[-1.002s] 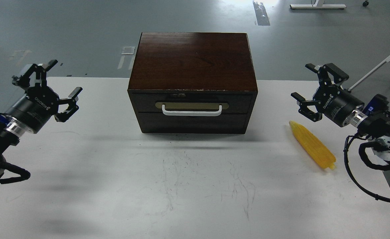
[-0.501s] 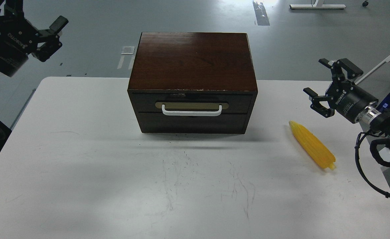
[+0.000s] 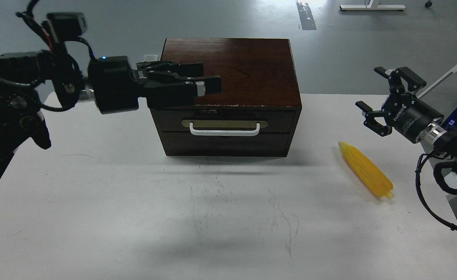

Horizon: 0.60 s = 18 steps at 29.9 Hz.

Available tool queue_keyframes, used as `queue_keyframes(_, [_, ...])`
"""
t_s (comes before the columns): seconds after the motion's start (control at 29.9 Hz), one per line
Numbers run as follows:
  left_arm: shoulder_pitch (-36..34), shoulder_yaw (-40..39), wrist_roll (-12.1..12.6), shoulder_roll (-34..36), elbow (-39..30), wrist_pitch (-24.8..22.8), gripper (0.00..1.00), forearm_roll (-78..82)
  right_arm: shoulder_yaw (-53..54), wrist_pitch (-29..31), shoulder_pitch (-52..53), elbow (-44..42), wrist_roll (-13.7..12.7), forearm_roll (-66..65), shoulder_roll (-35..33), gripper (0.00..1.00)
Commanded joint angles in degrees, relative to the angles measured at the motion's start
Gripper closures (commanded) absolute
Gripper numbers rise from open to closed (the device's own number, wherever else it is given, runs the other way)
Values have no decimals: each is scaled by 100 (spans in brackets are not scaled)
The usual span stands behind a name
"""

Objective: Put corn in drawer with both arms

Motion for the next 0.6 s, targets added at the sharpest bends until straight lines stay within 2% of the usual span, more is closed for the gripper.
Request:
queue_keyframes(0.0, [-706,908,2,-277,108,1,1,667,31,0,0,-2,1,0,-8,0])
queue_keyframes(0.1, [-1181,1586,2,-646,406,1,1,1247,31,0,-18,-19,1,0,-17,0])
queue_keyframes(0.3, [-1665,2378,2,-1147,1066,1,1,1881,40,0,-35,-28,1,0,-52,0])
queue_keyframes(0.57, [-1780,2879,2,-1482,1567,1,1,2330,110,0,-35,-28,1,0,-52,0])
